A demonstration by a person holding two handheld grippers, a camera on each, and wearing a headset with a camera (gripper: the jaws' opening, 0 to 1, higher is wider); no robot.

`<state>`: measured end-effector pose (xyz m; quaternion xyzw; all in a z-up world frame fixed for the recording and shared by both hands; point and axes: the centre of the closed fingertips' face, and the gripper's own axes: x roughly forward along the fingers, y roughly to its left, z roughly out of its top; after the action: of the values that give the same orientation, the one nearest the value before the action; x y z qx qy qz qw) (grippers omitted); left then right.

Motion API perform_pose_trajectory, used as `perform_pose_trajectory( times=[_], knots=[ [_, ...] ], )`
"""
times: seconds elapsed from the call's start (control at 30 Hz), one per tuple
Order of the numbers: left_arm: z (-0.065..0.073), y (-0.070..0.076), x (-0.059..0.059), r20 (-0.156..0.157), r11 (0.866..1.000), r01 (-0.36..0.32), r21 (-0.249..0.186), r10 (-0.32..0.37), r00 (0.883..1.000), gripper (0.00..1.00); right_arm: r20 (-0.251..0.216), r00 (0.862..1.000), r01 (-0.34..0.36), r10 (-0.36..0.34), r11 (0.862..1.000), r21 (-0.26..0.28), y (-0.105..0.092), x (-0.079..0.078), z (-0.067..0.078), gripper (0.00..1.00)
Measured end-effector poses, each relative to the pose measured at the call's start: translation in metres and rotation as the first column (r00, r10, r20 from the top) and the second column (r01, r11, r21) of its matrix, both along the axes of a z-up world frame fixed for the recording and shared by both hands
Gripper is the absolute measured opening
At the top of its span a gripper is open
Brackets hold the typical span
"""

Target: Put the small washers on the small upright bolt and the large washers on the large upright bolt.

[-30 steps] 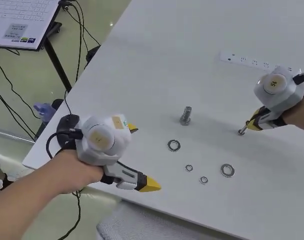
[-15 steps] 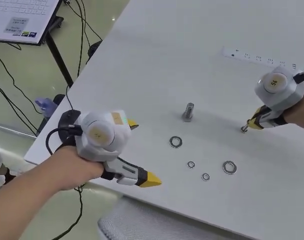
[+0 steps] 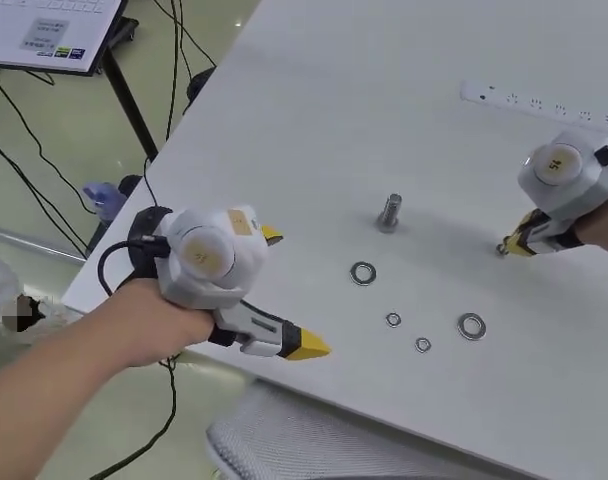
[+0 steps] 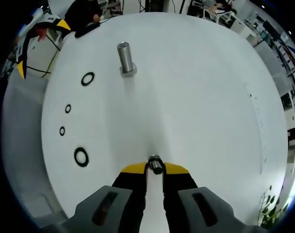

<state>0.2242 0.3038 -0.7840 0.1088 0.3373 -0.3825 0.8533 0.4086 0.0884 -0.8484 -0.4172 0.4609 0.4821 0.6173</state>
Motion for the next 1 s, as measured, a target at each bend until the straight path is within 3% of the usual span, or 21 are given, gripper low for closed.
perform_pose_trajectory(
  times=[0.4,1.0],
  knots=[
    [-0.003,0.000,-0.005,-0.016,1.000,-0.002,-0.009,0.002,1.000,0.92,-0.018,1.000,0.000,0.000,1.000,-0.010,0.000,-0.003,-0.011,0.12],
    [-0.002,-0.003,-0.004,-0.024,1.000,0.010,-0.011,-0.010,1.000,0.89,-0.017,1.000,-0.006,0.006,1.000,-0.008,-0.001,0.001,-0.015,0.12]
  ],
)
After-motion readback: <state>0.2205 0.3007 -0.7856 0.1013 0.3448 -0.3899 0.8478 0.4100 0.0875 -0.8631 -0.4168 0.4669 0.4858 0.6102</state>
